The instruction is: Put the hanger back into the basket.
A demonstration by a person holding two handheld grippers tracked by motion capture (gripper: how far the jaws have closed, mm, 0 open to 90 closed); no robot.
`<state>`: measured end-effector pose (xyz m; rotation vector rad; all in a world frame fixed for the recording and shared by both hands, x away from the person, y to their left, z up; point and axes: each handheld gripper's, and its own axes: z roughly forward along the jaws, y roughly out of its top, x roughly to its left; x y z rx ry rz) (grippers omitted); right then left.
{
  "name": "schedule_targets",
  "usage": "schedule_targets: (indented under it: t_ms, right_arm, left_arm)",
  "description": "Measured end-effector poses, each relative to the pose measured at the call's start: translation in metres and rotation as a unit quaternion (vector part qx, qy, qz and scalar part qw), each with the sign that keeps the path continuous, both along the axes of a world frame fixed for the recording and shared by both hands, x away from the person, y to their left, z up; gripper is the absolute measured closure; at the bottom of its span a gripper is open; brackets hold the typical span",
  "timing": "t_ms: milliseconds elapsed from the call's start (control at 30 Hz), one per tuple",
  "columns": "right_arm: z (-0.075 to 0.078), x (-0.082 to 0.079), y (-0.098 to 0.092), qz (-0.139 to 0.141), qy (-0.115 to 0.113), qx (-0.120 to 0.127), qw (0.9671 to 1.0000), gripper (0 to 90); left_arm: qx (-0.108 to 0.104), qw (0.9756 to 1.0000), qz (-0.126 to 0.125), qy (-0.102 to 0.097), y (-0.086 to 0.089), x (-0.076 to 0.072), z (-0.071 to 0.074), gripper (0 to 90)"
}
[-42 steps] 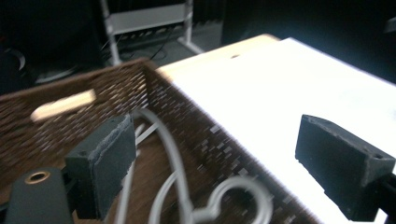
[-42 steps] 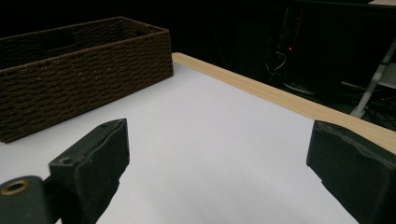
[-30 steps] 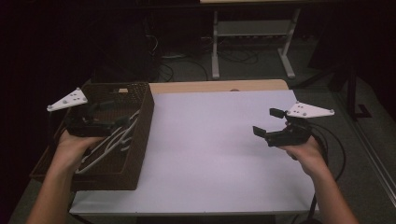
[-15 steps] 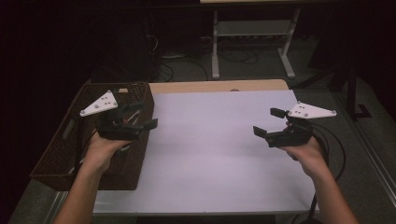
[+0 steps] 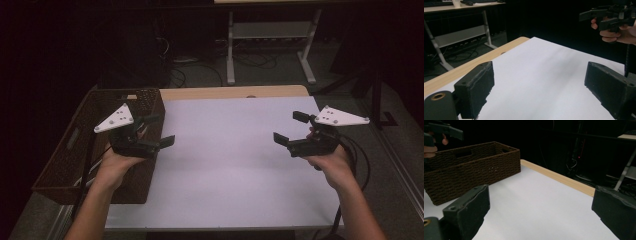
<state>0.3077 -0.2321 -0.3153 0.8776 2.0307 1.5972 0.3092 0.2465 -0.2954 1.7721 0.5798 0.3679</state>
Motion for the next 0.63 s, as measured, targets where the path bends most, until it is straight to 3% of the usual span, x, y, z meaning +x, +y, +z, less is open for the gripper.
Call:
schedule_targets:
  t_ms: [67,133,633]
  right_arm:
    - [0.001,0.0,0.0,0.0,-0.002,0.001,1.0,1.1]
    - [0.002,-0.001,0.0,0.002,-0.004,0.002,1.0,1.1]
    - [0.005,-0.002,0.003,0.008,-0.008,0.007,0.9999,1.1]
  left_arm:
    - [-0.008,0.9999,0.002,0.007,0.004,0.001,-0.003,9.1]
    - [-0.003,0.9999,0.009,0.012,0.008,0.002,-0.006,9.1]
    - [-0.011,0.9998,0.013,0.01,0.017,0.0,-0.008,9.2]
